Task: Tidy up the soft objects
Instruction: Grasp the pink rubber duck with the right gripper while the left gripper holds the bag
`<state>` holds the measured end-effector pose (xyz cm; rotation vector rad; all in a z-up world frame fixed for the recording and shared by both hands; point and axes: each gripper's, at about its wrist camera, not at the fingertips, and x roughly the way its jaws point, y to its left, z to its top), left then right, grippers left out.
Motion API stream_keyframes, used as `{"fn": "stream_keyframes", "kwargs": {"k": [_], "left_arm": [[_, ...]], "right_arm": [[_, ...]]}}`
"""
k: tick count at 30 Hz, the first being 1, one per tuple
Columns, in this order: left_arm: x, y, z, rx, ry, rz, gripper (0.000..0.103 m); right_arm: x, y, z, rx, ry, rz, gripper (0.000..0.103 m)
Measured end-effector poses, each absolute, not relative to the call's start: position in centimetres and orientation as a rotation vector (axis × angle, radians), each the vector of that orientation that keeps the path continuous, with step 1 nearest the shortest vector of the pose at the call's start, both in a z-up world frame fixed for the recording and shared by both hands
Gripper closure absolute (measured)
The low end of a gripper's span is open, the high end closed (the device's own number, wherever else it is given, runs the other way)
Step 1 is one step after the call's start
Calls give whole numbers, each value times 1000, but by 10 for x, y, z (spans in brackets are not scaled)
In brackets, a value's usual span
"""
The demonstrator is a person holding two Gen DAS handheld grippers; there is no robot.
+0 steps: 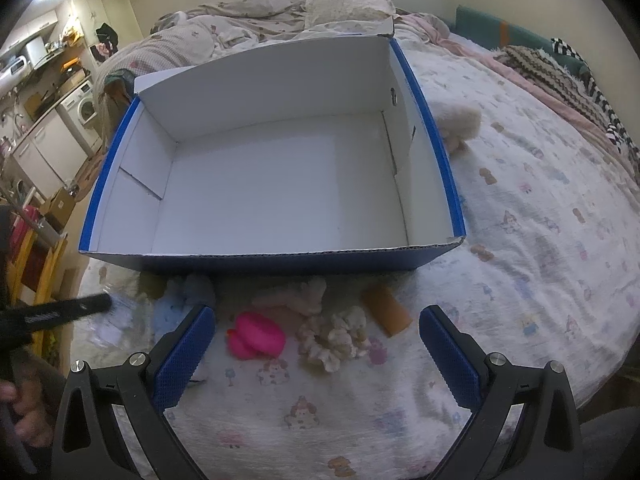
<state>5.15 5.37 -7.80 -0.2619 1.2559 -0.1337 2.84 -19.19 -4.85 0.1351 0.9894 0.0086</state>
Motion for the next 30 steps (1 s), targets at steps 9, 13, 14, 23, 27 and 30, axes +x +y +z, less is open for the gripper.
{"fn": "stream_keyframes", "kwargs": {"k": [9,13,14,23,27,30], "left_arm": [[30,91,-34,-297,1103,-52,98],[24,100,-33,-300,1105,-47,98],[23,99,-34,-296,1109,-43,98],[24,88,-33,-255,1110,-45,98],[25,84,-33,-243,1109,-46,98],[27,84,-35,-231,1109,-34,98]], "right_arm": [[28,-205,-49,242,1003,20,0],[32,-218,-55,384,1051,67,0],[36,-220,-60,442,1086,109,3],[62,-188,-117,634,1352,214,22],[76,-177,-136,599,1387,160,25],[82,-169,-147,564,1397,96,34]]}}
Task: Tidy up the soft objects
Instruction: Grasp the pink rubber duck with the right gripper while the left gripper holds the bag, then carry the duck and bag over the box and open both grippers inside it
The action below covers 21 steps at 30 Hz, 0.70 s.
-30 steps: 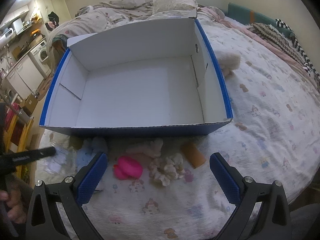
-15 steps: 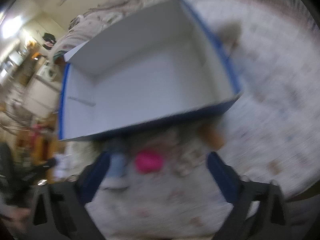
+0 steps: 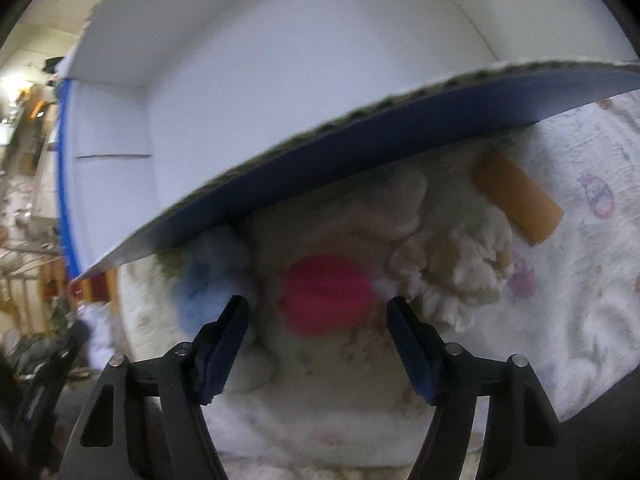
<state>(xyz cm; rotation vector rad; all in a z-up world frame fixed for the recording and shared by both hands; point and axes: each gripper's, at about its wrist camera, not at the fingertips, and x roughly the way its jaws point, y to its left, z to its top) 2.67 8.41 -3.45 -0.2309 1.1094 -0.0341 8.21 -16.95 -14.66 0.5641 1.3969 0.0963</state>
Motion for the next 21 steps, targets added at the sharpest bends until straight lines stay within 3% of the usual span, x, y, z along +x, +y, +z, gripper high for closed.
{"fn": "stream_keyframes", "kwargs": {"k": [2,3,21], "left_arm": [[28,84,-36,-231,1114,-30,98],[29,84,-37,-230,1118,-28,98],[23,67,-30,-132,1079,-11,98]], "right_arm": [[84,-163,-154,541,1403,89,51],[85,-162,-155,537,1404,88,53],[43,-144,-98,538,1297,242,53]]}}
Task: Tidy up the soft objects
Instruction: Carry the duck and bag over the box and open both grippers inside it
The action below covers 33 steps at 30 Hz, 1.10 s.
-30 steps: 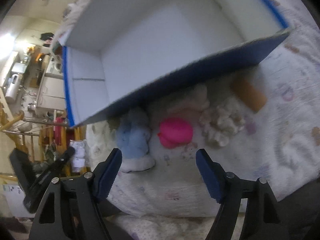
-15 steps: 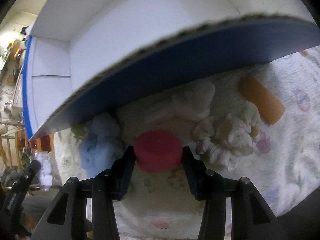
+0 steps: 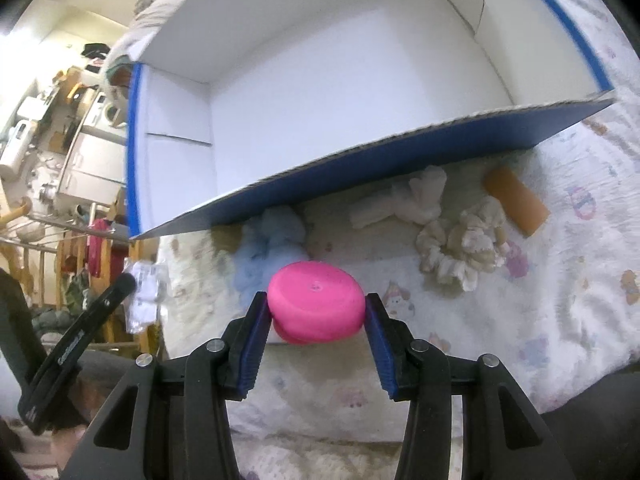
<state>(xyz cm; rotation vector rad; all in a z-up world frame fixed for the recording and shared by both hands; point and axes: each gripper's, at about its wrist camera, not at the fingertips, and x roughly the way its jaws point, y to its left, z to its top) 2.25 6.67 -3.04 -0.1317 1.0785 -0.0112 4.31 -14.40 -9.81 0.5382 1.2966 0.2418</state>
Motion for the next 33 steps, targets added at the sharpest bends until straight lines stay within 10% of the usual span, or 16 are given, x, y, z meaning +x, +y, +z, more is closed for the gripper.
{"fn": "stream_keyframes", "kwargs": {"k": [33], "left_arm": [[121,-3,42,42,875,-89,98]], "right_arm": [[135,-216,-29,406,1013,194,53]]}}
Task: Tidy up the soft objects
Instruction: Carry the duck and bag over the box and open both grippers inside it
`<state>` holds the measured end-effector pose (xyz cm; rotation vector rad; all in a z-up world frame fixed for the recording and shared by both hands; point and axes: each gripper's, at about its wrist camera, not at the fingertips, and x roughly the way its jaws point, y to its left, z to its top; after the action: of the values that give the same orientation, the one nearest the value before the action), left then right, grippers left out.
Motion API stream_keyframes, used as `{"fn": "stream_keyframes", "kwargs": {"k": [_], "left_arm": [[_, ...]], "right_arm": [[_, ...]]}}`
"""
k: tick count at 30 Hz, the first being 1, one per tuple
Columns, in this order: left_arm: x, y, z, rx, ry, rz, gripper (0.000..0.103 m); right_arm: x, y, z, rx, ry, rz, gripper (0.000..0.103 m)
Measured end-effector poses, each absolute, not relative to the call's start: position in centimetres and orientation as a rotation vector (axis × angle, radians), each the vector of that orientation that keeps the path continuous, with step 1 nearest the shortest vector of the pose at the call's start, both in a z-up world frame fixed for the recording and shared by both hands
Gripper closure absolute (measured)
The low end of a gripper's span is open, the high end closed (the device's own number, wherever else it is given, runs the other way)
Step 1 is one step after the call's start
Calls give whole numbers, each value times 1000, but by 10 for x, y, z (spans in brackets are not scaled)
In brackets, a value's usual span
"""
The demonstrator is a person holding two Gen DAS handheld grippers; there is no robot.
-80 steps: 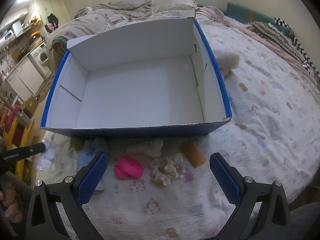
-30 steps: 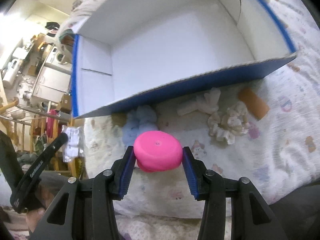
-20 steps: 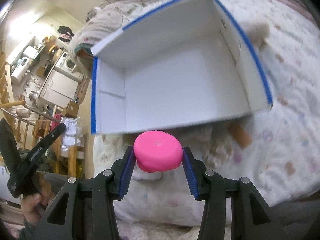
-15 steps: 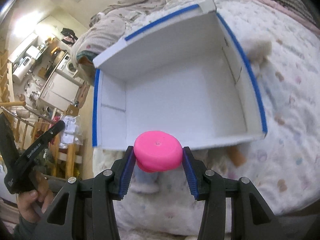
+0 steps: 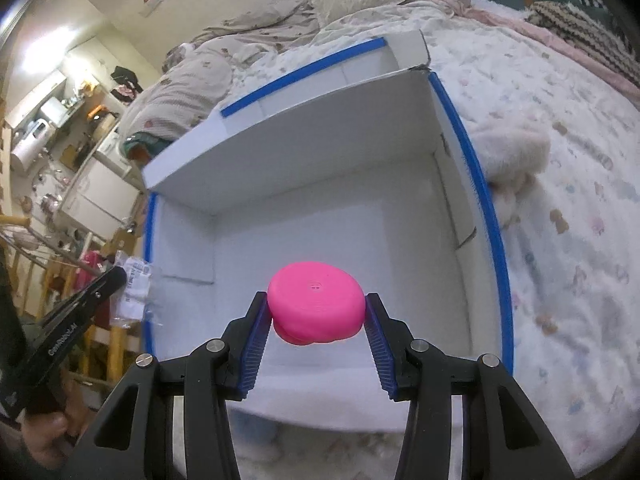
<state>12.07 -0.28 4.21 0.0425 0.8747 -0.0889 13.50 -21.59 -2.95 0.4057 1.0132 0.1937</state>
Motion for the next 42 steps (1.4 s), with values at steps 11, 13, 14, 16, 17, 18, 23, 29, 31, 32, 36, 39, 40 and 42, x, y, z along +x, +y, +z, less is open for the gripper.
{"fn": "stream_keyframes", "kwargs": {"k": [11,13,14,16,17,18,23,29,31,32,36,39,40,42], "left_arm": [[150,-32,-16,123,912,-128,98],[151,-36,-26,141,922,-135,98],[151,-37,-28,146,927,-138,98],[150,-39,-36,155,939,-142,98],[150,-40,-38,155,943,-144,98],[150,-41,-40,156,950,-146,98],[150,-42,-46,158,960,-136,98],[154,-41,-48,150,973,-125,98],[155,-39,-49,148,975,-122,98],[155,-39,-49,148,976,-120,98],[155,-38,-50,145,986,-114,98],[155,-37,-51,141,991,-111,97],[155,-37,-51,140,993,-114,96],[155,-36,-50,137,996,-115,95]], "right_arm": [[148,-205,-72,301,1107,158,53],[149,-202,-77,298,1126,163,53],[151,-200,-80,292,1135,167,53],[152,-194,-83,273,1152,178,53],[153,-192,-84,264,1160,183,53],[153,-189,-86,257,1169,188,53],[156,-181,-95,234,1209,205,53],[156,-180,-99,229,1233,207,53],[157,-180,-101,232,1239,205,53],[157,-180,-101,234,1241,206,53],[158,-180,-101,242,1243,210,53],[158,-183,-98,263,1233,215,53],[159,-184,-97,270,1230,216,52],[158,-187,-94,279,1219,211,44]]}}
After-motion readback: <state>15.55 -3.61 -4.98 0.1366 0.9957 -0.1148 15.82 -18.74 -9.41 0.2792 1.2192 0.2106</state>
